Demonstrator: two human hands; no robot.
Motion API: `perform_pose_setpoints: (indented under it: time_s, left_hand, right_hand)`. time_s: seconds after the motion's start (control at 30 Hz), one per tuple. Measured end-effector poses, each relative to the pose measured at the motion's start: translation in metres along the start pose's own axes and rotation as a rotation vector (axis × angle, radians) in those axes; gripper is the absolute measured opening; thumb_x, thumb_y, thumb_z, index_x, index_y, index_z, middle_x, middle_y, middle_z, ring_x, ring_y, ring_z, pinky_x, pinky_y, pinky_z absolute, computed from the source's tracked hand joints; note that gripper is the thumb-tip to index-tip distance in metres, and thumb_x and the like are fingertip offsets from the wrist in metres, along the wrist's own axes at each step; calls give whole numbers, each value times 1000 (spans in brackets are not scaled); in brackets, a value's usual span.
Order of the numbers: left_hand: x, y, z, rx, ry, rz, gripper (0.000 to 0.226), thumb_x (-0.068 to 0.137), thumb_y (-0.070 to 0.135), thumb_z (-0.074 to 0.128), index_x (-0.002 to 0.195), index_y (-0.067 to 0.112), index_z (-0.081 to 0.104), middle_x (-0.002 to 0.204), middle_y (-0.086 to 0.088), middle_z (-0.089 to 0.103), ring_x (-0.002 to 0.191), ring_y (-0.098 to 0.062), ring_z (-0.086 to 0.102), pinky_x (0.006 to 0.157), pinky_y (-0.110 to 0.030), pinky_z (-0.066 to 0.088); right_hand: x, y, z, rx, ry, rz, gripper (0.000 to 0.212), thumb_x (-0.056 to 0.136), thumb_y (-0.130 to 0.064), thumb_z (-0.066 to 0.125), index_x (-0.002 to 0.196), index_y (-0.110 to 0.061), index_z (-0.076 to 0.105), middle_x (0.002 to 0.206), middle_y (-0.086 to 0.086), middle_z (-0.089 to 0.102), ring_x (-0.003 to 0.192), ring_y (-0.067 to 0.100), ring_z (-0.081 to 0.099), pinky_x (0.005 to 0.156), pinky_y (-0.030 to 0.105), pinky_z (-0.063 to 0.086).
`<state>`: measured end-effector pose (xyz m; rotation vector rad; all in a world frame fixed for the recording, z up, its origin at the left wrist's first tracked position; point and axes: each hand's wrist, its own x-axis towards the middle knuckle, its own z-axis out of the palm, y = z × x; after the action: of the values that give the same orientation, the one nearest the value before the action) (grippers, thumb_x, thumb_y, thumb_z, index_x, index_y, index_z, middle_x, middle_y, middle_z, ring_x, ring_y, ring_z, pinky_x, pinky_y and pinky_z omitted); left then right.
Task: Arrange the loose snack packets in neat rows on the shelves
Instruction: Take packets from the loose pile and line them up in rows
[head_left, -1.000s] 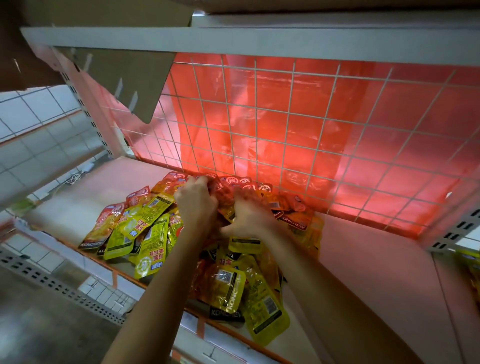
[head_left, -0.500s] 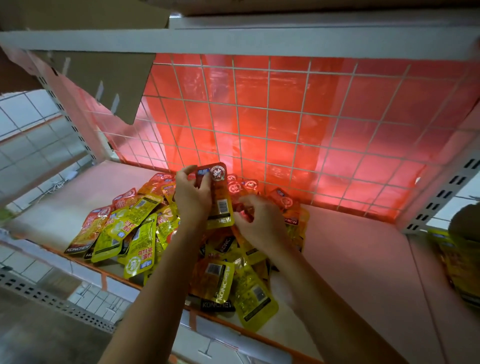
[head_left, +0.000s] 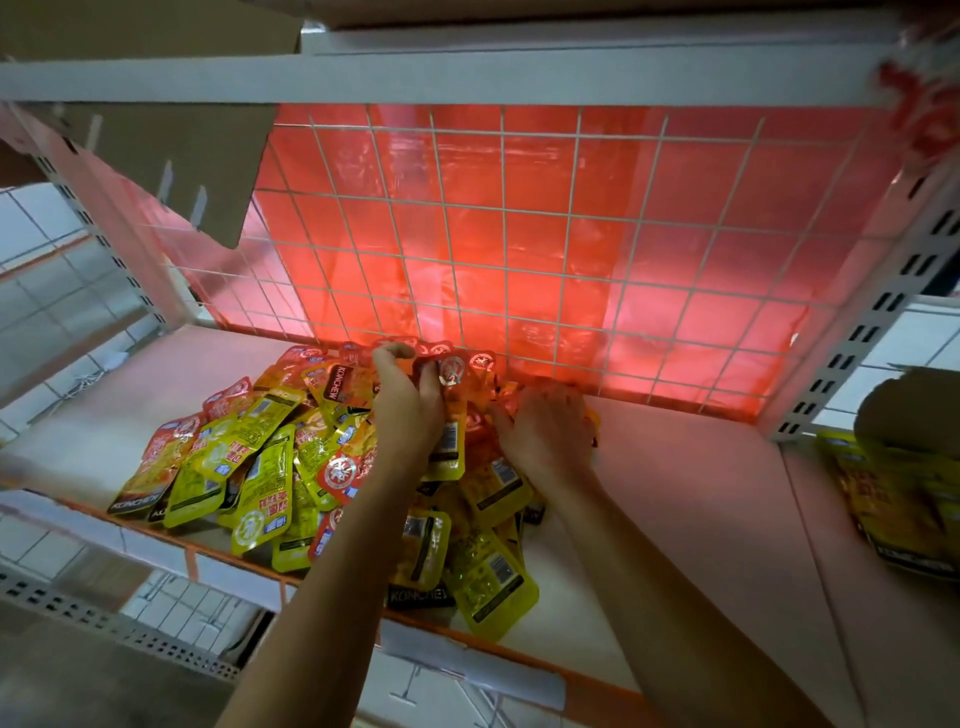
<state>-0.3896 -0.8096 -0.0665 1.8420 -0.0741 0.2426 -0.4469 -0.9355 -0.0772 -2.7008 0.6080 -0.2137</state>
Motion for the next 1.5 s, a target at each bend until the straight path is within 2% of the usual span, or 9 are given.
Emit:
perform_pose_setpoints:
  time_s: [0.07,0.23,0.37,0.47,0.63,1.03,1.17,1.27,1.5]
  left_hand:
    - [-4,-1,4,58,-72,-4,8,95,23,56,96,24,48,73,0,62,68,-26,64,62,-36,50]
    - [-16,11,18,54,-233,-51,43,75,51,75,95,18,60,87,2,67,80,-15,63,71,-31,50]
    - [-28,21,33,-120,-397,-179,51,67,33,86,103,21,52,98,0,63,86,-13,62,75,-27,51]
    - [-39,30,47,-369,-510,-339,25,82,15,71,99,13,53,77,-5,55,59,-15,54,54,-26,47]
    - [-61,49,74,-731,-636,-627,21,93,17,50,110,9,59,77,-8,57,56,-18,56,59,-29,50]
    - [-173,97,156,-745,-834,-539,15,95,18,53,108,13,60,90,-10,68,77,-25,67,75,-42,57]
    - [-232,119,189,-695,-880,-480,14,95,16,53,98,18,66,86,-5,74,74,-20,72,63,-35,59]
    - [-280,137,215,-700,-910,-520,17,99,16,49,107,16,64,92,-6,75,79,-23,72,66,-40,60]
    - [-387,171,276,-573,-1067,-642,30,86,-6,49,112,6,57,83,-13,63,68,-26,64,66,-37,55]
  right_hand:
    - [-6,6,0,1,4,26,51,90,-44,54,128,-10,46,133,16,44,130,36,35,102,46,39]
    - [-14,16,-4,144,4,67,45,89,-19,52,131,-11,39,135,14,42,125,36,39,101,42,37]
    - [-18,32,-15,302,75,74,54,85,-20,63,130,-6,38,120,15,59,112,37,55,87,38,42]
    - [-24,52,-27,555,163,204,42,88,-31,62,124,-14,46,113,12,66,102,34,63,74,32,44]
    - [-37,88,-42,952,273,348,33,90,-33,59,123,-37,53,109,-2,67,87,9,66,80,37,57]
    - [-118,214,-102,977,486,372,17,87,-19,63,89,-36,66,101,-7,69,95,12,64,86,40,52]
    - [-159,269,-127,941,578,414,26,82,-15,68,97,-34,58,90,-14,66,78,-1,61,66,18,45]
    - [-195,315,-149,986,574,498,41,83,-17,67,118,-31,51,93,-12,63,79,4,63,60,18,47]
    - [-268,412,-199,921,673,591,34,83,-5,63,115,-16,61,87,-3,65,68,-2,60,50,11,47]
